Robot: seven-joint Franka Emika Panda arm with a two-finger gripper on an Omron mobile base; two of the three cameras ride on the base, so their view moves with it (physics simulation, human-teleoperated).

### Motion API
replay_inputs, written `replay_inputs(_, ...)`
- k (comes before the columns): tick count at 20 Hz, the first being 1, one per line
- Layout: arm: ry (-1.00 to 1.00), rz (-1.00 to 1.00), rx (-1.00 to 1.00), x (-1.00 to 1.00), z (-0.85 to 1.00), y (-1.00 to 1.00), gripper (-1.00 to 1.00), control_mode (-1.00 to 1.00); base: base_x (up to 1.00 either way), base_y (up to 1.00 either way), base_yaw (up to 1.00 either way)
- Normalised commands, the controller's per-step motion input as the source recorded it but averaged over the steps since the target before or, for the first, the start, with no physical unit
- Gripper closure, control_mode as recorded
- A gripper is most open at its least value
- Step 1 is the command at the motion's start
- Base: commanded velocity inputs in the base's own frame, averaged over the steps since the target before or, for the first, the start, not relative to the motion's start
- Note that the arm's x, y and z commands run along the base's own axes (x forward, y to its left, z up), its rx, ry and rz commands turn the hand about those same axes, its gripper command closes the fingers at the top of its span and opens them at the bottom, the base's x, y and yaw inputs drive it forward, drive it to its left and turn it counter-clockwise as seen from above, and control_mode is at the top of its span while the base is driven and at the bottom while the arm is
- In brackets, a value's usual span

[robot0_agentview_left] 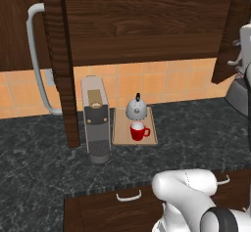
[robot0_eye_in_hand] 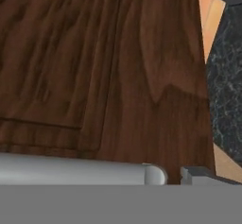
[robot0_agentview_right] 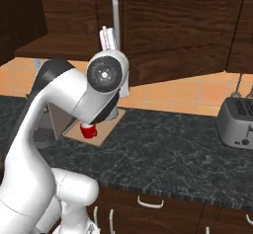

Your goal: Pick the kettle from the counter and place it on the tray. Then pick the mug from the cabinet and place it on the tray. Then close the cabinet doors.

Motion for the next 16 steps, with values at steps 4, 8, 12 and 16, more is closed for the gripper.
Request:
replay_inputs(4,0.13,0.06,0.0,0.67,-0.18,0.39,-1.0,-1.0,0.0,0.0,0.0)
replay_inputs(8,0.03,0.09,0.0,0.58,-0.26,0.42,-1.0,-1.0,0.0,0.0,0.0)
replay_inputs(12,-0.01,0.09,0.0,0.63,-0.23,0.34,-1.0,-1.0,0.0,0.0,0.0)
replay_inputs(16,-0.03,0.07,0.0,0.62,-0.23,0.29,-1.0,-1.0,0.0,0.0,0.0)
